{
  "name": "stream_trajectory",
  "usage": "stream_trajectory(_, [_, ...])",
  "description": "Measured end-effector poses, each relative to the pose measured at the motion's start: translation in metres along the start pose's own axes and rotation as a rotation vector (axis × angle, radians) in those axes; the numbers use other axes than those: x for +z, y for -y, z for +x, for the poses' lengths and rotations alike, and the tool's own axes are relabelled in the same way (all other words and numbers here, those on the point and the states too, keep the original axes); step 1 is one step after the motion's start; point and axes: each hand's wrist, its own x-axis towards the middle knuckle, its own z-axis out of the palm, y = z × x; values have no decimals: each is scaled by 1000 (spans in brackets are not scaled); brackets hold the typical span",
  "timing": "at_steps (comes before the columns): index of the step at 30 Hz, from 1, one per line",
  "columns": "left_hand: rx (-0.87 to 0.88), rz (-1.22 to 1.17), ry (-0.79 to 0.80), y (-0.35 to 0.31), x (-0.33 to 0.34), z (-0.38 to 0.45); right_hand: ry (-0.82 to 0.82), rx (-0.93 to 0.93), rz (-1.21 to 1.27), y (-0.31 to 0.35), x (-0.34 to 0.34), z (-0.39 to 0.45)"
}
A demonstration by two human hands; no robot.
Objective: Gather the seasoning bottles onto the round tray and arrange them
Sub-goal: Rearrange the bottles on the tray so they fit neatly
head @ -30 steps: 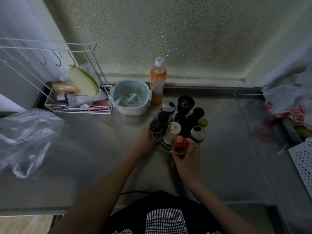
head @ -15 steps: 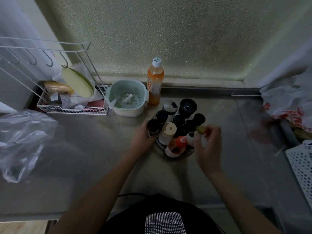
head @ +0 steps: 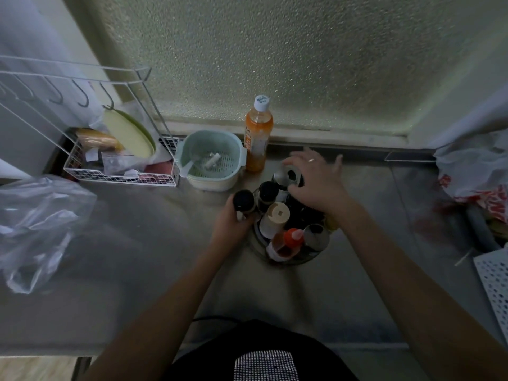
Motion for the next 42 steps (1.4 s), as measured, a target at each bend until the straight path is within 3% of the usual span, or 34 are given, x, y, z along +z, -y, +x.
stream_trajectory(4, [8,-48,-109,-5,1,-2,227,-265,-222,25,-1,13])
stream_trajectory(9, [-20,-177,-212,-16,-9,2,190,-296,-396,41,0,24])
stream_trajectory(12, [30,-167,-139,-21,-14,11,154,-305,-272,43,3,23])
stream_trajectory(17, [10,-192,-2,-23,-14,15,174,-183,261,37,3,12])
stream_trajectory(21, [-2,-235,75,-25,-16,10,148,-143,370,36,9,8])
stream_trajectory(29, [-24,-90,-36,-26,-15,3,199,-138,380,36,11,5])
stream_trajectory(37, [-41,-90,-125,-27,-11,-3,272,-111,434,33,0,5])
stream_trajectory(42, [-116,-145,-376,-12,-28,-5,-11,-24,463,8,-31,10])
